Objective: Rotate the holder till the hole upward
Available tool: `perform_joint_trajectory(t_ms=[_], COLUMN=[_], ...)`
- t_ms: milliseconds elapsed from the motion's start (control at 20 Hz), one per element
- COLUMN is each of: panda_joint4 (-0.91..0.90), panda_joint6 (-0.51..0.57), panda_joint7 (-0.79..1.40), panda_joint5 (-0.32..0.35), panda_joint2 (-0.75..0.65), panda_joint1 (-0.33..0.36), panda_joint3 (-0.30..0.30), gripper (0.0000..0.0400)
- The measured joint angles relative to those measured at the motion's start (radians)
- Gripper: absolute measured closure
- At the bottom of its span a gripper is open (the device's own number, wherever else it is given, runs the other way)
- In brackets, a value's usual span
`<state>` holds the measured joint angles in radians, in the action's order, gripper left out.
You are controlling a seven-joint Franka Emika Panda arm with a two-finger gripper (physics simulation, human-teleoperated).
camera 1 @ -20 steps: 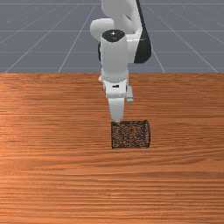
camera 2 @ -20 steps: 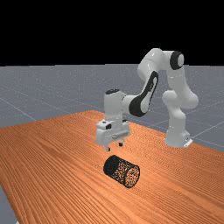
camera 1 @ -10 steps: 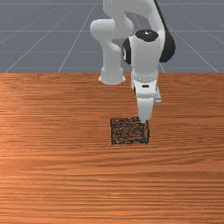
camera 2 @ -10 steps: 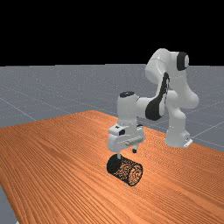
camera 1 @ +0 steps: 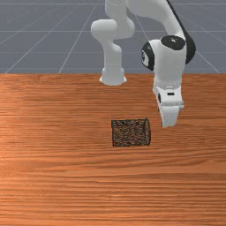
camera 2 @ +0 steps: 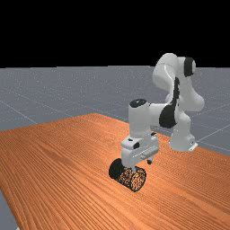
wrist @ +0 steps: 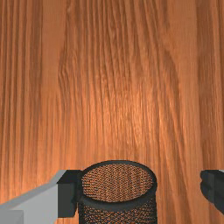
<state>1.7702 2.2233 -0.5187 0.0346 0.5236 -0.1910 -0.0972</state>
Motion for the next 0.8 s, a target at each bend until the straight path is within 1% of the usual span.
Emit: perform_joint_trajectory(t_ms=[50,100,200,250,300,350,400,450,500,550,650,750,800], panda_joint4=[-0.001,0.021,0.012,0.022,0.05,-0.029,-0.1,-0.12,-0.292,-0.012,-0.091,-0.164,-0.187], panda_joint6=[0.013,0.055,0.068,0.095,0.148,0.027,-0.06,-0.077,-0.254,0.098,0.024,-0.052,-0.066], panda_joint7=[-0.001,0.0,-0.003,-0.002,0.035,0.154,0.2,0.221,0.237,0.13,0.221,0.288,0.313], panda_joint5=[0.0,-0.003,-0.003,-0.005,-0.046,-0.17,-0.219,-0.231,-0.301,-0.098,-0.158,-0.21,-0.235], panda_joint2=[0.017,0.02,0.053,0.061,0.057,0.101,0.143,0.154,0.248,0.094,0.136,0.175,0.203], panda_joint1=[0.0,-0.001,-0.001,-0.002,-0.027,-0.113,-0.158,-0.178,-0.238,-0.105,-0.182,-0.244,-0.266], panda_joint3=[0.0,0.002,0.001,0.003,0.029,0.106,0.138,0.144,0.195,0.051,0.08,0.106,0.121], gripper=[0.0,0.0,0.0,0.0,0.0,0.0,0.0,0.0,0.0,0.0,0.0,0.0,0.0])
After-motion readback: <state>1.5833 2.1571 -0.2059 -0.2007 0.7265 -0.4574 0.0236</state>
